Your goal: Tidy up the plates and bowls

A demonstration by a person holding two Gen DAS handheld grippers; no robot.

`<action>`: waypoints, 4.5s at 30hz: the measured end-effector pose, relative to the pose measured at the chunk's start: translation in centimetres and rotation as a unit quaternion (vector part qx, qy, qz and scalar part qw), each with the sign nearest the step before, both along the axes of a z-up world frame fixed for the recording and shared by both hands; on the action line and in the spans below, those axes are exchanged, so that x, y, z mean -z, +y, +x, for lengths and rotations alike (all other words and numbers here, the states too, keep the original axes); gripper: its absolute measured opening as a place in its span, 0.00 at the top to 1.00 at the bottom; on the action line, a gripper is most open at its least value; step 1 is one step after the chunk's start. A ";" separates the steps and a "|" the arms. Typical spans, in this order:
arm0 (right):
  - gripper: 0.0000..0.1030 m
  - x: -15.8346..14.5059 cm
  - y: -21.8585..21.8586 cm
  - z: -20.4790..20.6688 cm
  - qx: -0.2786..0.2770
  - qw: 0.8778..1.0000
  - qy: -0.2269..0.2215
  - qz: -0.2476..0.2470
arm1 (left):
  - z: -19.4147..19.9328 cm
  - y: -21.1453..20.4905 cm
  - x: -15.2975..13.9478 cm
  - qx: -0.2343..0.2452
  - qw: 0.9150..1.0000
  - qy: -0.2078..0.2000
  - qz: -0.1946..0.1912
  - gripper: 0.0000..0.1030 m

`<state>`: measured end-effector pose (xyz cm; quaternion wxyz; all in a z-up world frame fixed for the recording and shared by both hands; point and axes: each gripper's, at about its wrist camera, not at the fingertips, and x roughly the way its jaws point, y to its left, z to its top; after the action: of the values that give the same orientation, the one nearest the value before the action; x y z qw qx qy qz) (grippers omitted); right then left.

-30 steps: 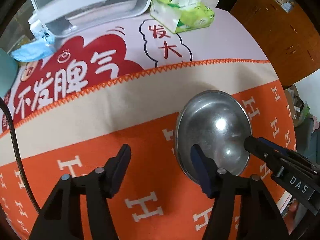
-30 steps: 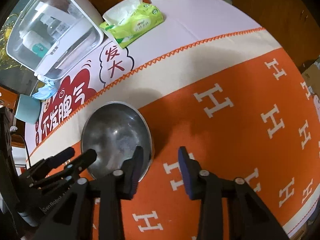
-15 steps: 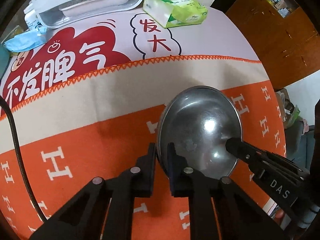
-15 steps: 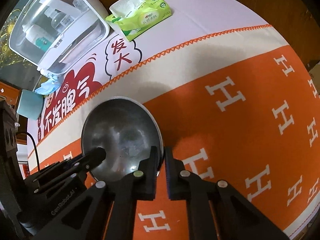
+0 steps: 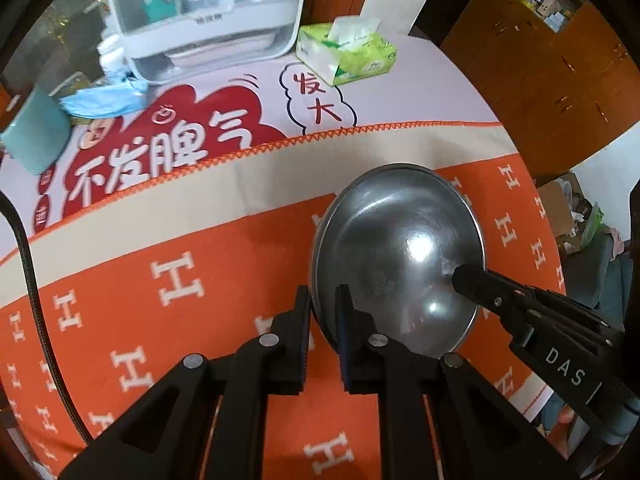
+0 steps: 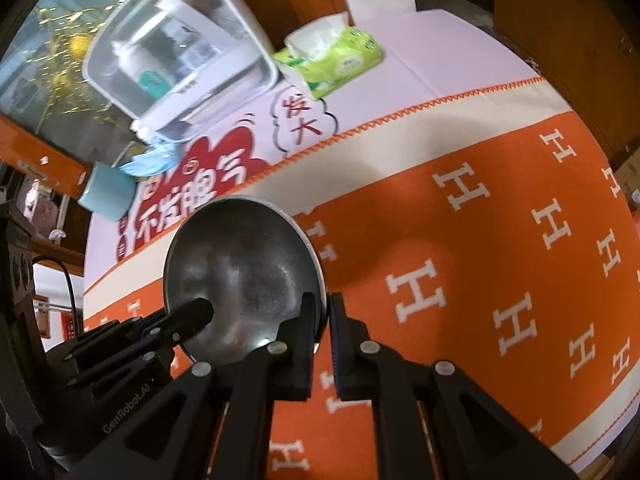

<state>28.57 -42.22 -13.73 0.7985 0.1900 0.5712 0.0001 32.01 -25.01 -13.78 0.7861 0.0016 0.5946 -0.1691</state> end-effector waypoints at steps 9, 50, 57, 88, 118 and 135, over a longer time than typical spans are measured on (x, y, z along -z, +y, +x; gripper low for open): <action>0.94 -4.6 3.1 -3.7 -0.019 0.999 -0.032 0.020 | -4.8 3.2 -5.0 0.000 0.999 -0.040 0.006 0.90; 0.94 3.6 11.5 -20.7 -0.119 0.991 0.066 0.009 | -25.5 10.0 4.5 0.013 0.997 0.054 0.046 0.85; 0.94 3.4 11.7 -20.7 -0.126 0.990 0.060 0.001 | -25.2 10.3 4.5 0.012 0.997 0.061 0.042 0.82; 0.88 1.1 12.3 -21.5 -0.152 0.988 0.029 0.000 | -25.9 12.5 0.1 -0.003 1.000 -0.010 0.019 0.25; 0.63 3.4 11.0 -22.6 -0.149 0.989 0.014 -0.019 | -25.2 15.5 5.0 -0.051 0.998 0.024 -0.001 0.20; 0.60 5.6 11.5 -22.0 -0.153 0.987 0.039 -0.002 | -25.1 13.7 7.4 -0.021 0.998 0.061 -0.025 0.31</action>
<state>6.54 -30.69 -19.29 0.7666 0.0983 0.6243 0.1133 6.90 -11.34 -21.15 0.7514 -0.0414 0.6370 -0.1672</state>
